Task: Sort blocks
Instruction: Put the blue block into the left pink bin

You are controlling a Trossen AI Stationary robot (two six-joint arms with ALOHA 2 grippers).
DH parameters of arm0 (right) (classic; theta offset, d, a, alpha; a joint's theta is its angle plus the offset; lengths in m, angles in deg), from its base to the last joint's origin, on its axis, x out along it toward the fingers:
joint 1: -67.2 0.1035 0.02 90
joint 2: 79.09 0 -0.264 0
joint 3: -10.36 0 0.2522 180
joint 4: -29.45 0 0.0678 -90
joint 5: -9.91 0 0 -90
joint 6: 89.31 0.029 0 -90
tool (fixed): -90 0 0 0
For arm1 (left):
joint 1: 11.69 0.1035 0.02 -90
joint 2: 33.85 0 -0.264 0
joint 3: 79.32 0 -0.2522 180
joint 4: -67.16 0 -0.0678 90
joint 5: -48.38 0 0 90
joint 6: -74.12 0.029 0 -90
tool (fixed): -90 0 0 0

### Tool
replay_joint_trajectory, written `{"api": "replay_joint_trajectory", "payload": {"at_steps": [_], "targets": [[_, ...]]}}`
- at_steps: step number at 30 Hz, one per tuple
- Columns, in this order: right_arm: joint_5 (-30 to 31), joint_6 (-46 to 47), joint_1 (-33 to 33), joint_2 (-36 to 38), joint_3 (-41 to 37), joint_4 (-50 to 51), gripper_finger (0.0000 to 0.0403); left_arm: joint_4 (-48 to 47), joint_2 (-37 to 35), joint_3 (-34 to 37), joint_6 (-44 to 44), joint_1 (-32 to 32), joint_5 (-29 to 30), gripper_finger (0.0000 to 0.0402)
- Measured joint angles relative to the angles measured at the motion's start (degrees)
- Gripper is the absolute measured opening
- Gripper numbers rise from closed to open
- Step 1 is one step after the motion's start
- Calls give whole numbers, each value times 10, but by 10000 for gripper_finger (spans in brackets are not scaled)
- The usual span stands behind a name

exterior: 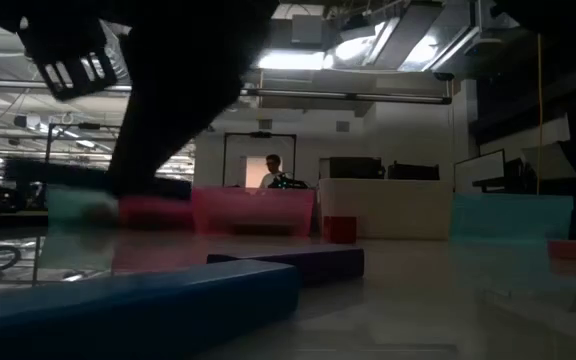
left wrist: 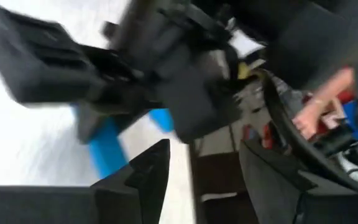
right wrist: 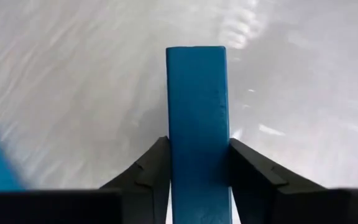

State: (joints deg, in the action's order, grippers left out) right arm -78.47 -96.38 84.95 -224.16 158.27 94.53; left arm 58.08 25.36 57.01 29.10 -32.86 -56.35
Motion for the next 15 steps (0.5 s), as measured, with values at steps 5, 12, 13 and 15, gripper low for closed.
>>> {"api": "replay_joint_trajectory", "payload": {"at_steps": [5, 12, 13, 15], "targets": [[65, 42, -25, 30, 0, -1, 148, -36, -70, 0, -72, 14, 0, 182], [140, 43, -51, 77, 0, -3, 126, -154, -157, 0, -107, 53, 32, 182], [143, 42, -54, 81, 0, -3, 126, -167, -167, 0, -107, 59, 42, 182], [145, 42, -63, 92, 0, -3, 132, -185, -186, 0, -108, 73, 64, 182]]}}
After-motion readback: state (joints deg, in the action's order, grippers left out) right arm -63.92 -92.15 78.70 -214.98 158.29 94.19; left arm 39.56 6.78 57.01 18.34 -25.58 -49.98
